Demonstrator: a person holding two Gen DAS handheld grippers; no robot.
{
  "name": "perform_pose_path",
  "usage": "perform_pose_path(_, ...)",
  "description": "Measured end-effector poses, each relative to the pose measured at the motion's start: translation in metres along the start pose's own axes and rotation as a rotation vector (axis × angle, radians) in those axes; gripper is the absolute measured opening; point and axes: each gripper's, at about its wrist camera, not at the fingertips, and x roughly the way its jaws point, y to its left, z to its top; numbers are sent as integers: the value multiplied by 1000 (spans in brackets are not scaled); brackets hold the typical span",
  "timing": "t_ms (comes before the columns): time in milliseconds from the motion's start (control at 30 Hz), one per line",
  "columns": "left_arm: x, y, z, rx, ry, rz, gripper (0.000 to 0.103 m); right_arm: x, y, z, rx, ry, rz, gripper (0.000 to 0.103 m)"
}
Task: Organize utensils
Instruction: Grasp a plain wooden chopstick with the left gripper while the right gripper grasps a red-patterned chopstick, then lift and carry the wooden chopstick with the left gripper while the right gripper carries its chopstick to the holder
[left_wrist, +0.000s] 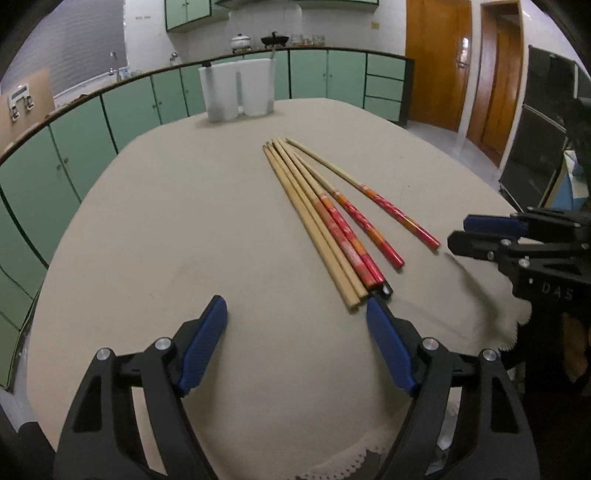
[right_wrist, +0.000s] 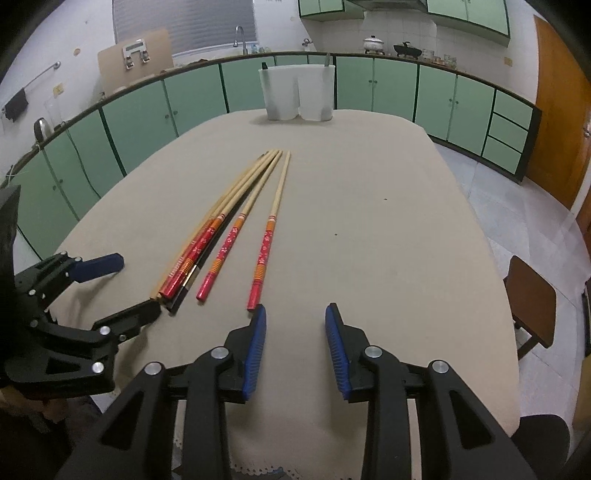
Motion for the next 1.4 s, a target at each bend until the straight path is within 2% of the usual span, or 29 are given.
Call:
perform_pose_path(233,-1,11,3,-53,10,16,73,-1,5,-4,-15,-2,11,33)
perform_pose_path(467,5,4,10,-46,0,14,71,7,17,-3,-45,-5,19,33)
perform_pose_path(567,8,-1,13,-36,-14,16,55,10,19,-1,-40,-17,14,31)
perform_pose_path(600,8,-3,13,-33,-21,16,42,11,19,0,-37,-22,2,25)
perform_pose_path(633,8,-5,13,-33,-27,18,24,11,18,0,-28,-24,-4,12)
perform_pose_path(667,8,-7,13,-34,-34,22,17,12,17,1,-11,-27,-13,6)
perform_pose_path(700,8,-7,12,-39,-39,32,10,12,15,1,2,-31,-25,6)
perform_pose_path(733,9,-7,11,-46,-43,45,7,12,14,0,22,-37,-39,6)
perform_pose_path(867,5,-2,7,-98,-58,94,6,9,9,-3,65,-60,-97,6)
perform_pose_path(1000,1,12,4,-151,-56,138,7,9,5,-4,85,-58,-84,6)
perform_pose_path(1267,-4,18,0,-154,-41,139,22,7,4,-7,89,-53,-60,9)
perform_pose_path(1367,-1,20,3,-150,-39,112,19,7,5,-6,86,-48,-64,9)
perform_pose_path(1400,-1,20,4,-150,-37,95,8,7,5,-6,84,-44,-62,9)
